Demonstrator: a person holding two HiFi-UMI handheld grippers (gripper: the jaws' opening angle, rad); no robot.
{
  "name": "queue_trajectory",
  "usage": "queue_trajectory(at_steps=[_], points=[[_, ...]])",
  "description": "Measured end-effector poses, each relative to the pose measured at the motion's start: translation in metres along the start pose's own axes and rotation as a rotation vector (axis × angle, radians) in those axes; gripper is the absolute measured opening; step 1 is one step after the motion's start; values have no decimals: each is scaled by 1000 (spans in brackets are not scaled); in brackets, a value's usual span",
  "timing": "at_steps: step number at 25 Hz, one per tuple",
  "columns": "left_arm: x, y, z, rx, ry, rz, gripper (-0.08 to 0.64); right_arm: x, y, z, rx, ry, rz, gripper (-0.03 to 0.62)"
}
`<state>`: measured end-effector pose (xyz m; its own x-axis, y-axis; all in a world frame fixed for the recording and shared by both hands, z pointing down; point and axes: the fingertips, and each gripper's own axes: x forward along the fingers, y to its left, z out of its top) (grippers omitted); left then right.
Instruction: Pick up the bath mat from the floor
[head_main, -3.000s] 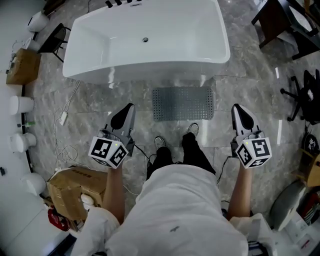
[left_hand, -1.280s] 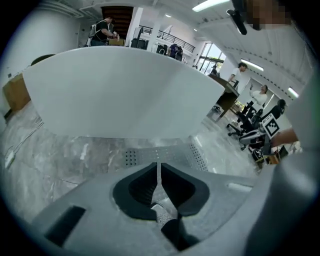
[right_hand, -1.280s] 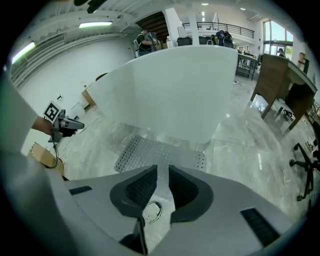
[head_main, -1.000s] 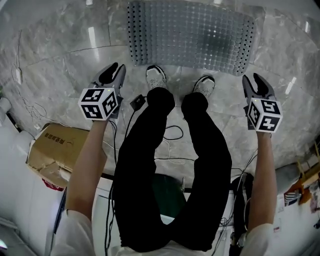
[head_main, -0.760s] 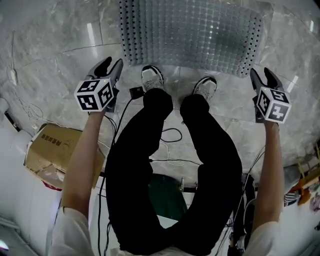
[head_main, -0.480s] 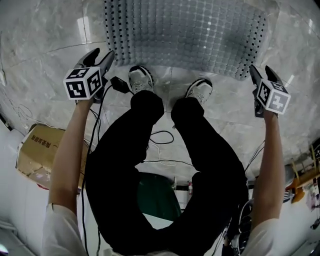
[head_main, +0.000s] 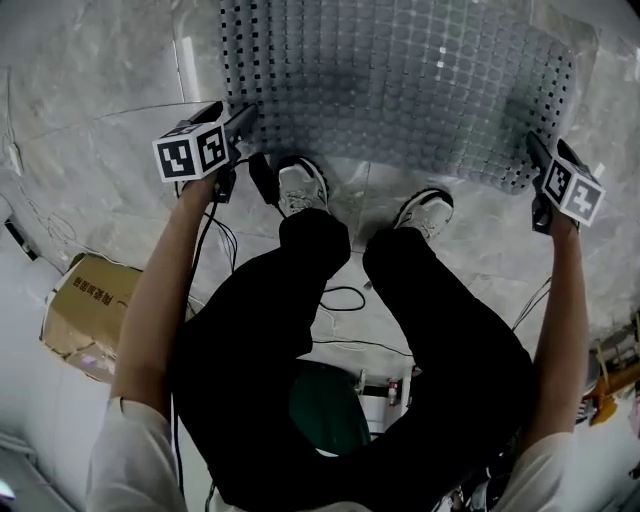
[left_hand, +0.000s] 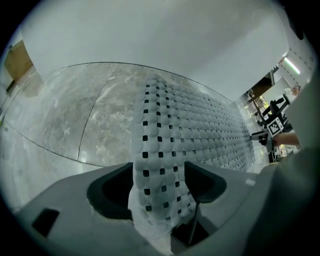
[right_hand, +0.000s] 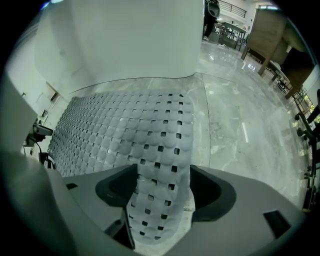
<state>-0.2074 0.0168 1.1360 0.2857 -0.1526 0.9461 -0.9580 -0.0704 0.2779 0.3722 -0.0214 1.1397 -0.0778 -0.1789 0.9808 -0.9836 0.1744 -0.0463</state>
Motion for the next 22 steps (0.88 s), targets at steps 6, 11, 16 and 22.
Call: queue_trajectory(at_steps=[6, 11, 16, 22], points=[[18, 15, 4, 29, 31, 73, 324, 14, -6, -8, -33, 8, -27, 308], [24, 16, 3, 21, 44, 40, 323, 19, -5, -10, 13, 7, -9, 308], [22, 3, 2, -4, 58, -22, 228, 15, 6, -8, -6, 21, 44, 254], [0, -22, 12, 68, 79, -40, 146, -5, 26, 1, -91, 62, 76, 139]])
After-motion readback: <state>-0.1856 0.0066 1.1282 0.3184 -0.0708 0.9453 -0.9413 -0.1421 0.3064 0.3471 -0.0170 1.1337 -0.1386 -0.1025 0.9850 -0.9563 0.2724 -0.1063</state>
